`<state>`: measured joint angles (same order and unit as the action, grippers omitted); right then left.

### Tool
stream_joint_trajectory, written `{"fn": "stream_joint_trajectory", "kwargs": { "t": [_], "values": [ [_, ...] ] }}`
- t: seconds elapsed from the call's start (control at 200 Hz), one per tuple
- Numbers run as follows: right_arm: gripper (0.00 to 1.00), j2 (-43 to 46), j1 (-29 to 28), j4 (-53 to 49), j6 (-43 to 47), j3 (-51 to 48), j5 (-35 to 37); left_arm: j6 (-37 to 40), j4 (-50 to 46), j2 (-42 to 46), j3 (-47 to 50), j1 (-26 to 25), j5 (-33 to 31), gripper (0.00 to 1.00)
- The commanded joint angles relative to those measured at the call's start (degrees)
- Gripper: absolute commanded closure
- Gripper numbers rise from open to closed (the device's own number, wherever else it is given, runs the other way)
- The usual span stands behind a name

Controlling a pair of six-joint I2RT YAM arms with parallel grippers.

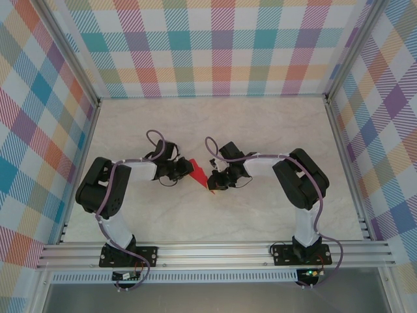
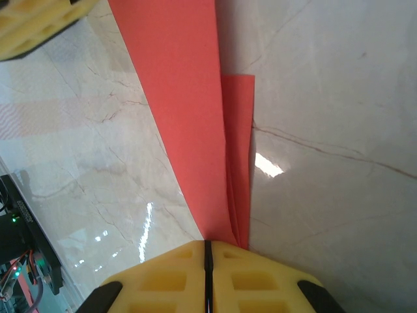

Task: Fold a paper plane with a square sheet of paper (pick it up from the middle)
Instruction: Fold the wing for the fifth time at the center of the table.

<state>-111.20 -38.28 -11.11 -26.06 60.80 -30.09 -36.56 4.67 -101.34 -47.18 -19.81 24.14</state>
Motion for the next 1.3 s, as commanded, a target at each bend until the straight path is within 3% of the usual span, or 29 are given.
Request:
{"fn": "stream_joint_trajectory", "kwargs": {
  "t": [0.0, 0.455, 0.77, 0.945, 1.085, 1.295],
  "values": [
    [0.91, -3.3, 0.23, -5.22, 1.02, -2.41, 4.69, 4.57, -2.47, -2.35, -1.18, 3.8, -4.13, 0.82],
    [0.91, -3.06, 0.3, -4.76, 0.67, -3.23, 4.87, 8.08, -6.09, -3.2, -5.14, 10.77, -4.85, 0.82],
    [0.87, -1.49, 0.31, -3.77, -0.08, -2.38, 3.93, 8.38, -8.59, -0.39, -7.25, 11.38, -6.84, 0.82],
    [0.71, 4.87, 0.31, -0.38, -1.09, -0.64, 2.05, 6.68, -9.81, 6.85, -5.66, 11.02, -7.65, 0.77],
    [0.54, 12.72, 0.31, 2.21, -2.28, -1.17, 4.68, 7.27, -14.43, 13.16, -4.35, 9.15, -11.49, 0.69],
    [0.35, 24.28, 0.36, 0.81, -3.64, -6.12, 22.18, 8.14, -22.65, 21.03, -3.28, 2.43, -21.58, 0.47]
  ]
}}
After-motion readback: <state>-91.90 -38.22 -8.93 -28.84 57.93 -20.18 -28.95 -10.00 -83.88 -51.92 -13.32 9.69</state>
